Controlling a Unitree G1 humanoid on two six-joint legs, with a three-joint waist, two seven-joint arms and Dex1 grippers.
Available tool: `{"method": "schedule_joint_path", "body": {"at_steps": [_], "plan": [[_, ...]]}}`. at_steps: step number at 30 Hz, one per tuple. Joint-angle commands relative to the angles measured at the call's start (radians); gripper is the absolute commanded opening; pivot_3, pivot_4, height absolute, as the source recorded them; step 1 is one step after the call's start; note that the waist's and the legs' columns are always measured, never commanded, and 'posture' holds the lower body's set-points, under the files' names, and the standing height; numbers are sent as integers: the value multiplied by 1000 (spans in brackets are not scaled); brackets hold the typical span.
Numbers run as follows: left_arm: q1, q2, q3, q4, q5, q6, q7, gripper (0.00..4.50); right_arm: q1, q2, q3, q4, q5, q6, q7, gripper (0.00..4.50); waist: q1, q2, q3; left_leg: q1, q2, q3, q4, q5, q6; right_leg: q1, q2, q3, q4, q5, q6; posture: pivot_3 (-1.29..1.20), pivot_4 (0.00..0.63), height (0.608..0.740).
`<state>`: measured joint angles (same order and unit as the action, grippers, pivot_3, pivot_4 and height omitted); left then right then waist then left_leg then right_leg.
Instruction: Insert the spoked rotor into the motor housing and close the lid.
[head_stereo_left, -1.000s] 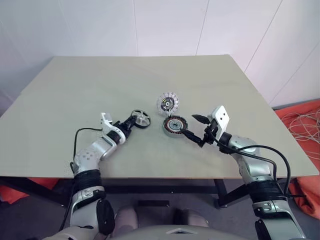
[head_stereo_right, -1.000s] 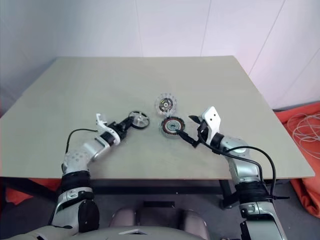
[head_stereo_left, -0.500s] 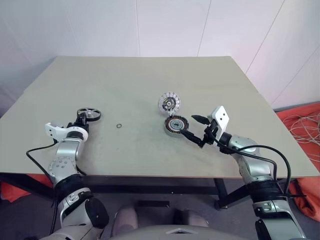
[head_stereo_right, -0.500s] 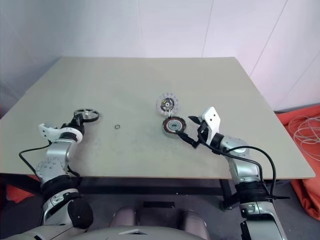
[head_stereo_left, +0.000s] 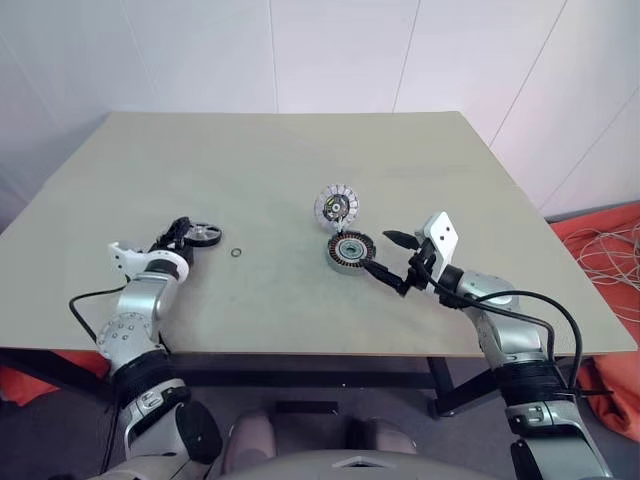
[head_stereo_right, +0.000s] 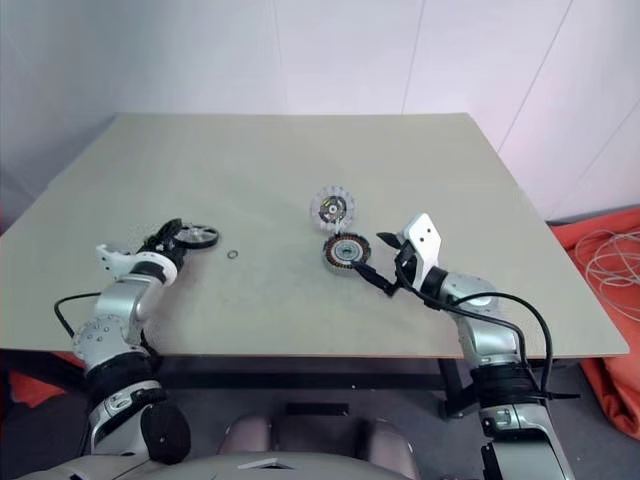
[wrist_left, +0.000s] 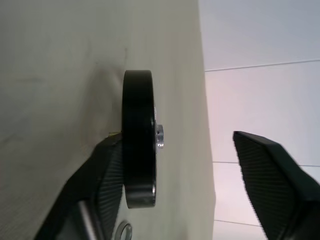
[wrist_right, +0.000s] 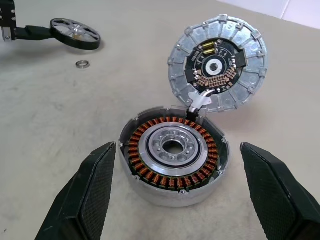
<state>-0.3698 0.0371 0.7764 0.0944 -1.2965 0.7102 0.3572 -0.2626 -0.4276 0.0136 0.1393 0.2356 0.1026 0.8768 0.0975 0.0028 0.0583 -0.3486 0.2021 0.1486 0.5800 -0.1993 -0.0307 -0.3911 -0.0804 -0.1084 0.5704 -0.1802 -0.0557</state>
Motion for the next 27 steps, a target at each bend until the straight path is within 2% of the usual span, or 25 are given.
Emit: {"method": "schedule_joint_path", "body": {"at_steps": [1, 5, 8, 10, 13, 16, 19, 21, 23, 25, 27], "plan": [[42, -12, -40, -127, -131, 55, 142, 4248, -29, -40, 21, -104, 7, 30, 33, 4500, 0, 0, 0, 0, 0, 0, 0, 0, 0, 0, 0, 0, 0, 0, 0, 0, 0, 740], [105, -30, -83, -218, -249, 58, 280, 4248, -76, -90, 55, -193, 18, 137, 69, 4500, 0, -1, 0, 0, 1, 0, 1, 0, 0, 0, 1, 0, 0, 0, 0, 0, 0, 740], [157, -5, -131, -258, -285, 69, 338, 4248, -116, -141, 99, -244, 1, 202, 116, 4500, 1, -1, 0, 0, 2, 0, 2, 1, -2, 1, 3, 0, 0, 0, 1, 0, 0, 740], [191, 30, -179, -286, -301, 96, 347, 4248, -163, -177, 143, -258, -13, 266, 152, 4500, 0, -2, 0, 1, 3, 0, 3, 1, -2, 1, 4, 0, 0, -1, 1, 0, 0, 740], [242, 164, -281, -317, -245, 200, 262, 4248, -233, -224, 224, -240, -85, 292, 186, 4500, 0, -3, 0, 1, 3, -1, 4, 2, -3, 0, 6, 0, 0, -1, 2, 0, 0, 740], [278, 341, -397, -344, -126, 293, 123, 4248, -306, -237, 282, -201, -120, 333, 223, 4500, -1, -3, 0, 2, 3, -1, 3, 2, -4, -1, 6, 0, 0, -1, 2, 0, 0, 740], [269, 548, -531, -393, 47, 331, -93, 4248, -375, -244, 352, -123, -188, 281, 269, 4500, -1, -3, 0, 4, 4, -2, 3, 2, -4, -1, 6, 0, 1, -1, 2, 0, 0, 740], [257, 715, -642, -435, 235, 247, -320, 4248, -427, -247, 407, -47, -249, 223, 303, 4500, 0, -5, 1, 4, 4, -2, 3, 2, -4, -1, 5, 1, 2, -1, 2, 0, 0, 740], [258, 822, -712, -437, 405, 101, -515, 4248, -465, -243, 442, 14, -288, 178, 330, 4500, -1, -5, 1, 3, 4, -3, 3, 2, -4, -2, 5, 1, 3, -1, 2, 0, 0, 740], [270, 862, -728, -400, 541, -88, -686, 4248, -493, -244, 474, 66, -335, 118, 354, 4500, -3, -4, 2, 4, 3, -2, 3, 2, -4, -2, 5, 4, 3, -1, 1, 0, 0, 740], [281, 865, -712, -354, 608, -186, -788, 4248, -511, -243, 496, 111, -372, 54, 367, 4500, -3, -4, 2, 4, 3, -1, 3, 2, -4, -1, 4, 5, 3, -1, 1, 0, 0, 740]]}}
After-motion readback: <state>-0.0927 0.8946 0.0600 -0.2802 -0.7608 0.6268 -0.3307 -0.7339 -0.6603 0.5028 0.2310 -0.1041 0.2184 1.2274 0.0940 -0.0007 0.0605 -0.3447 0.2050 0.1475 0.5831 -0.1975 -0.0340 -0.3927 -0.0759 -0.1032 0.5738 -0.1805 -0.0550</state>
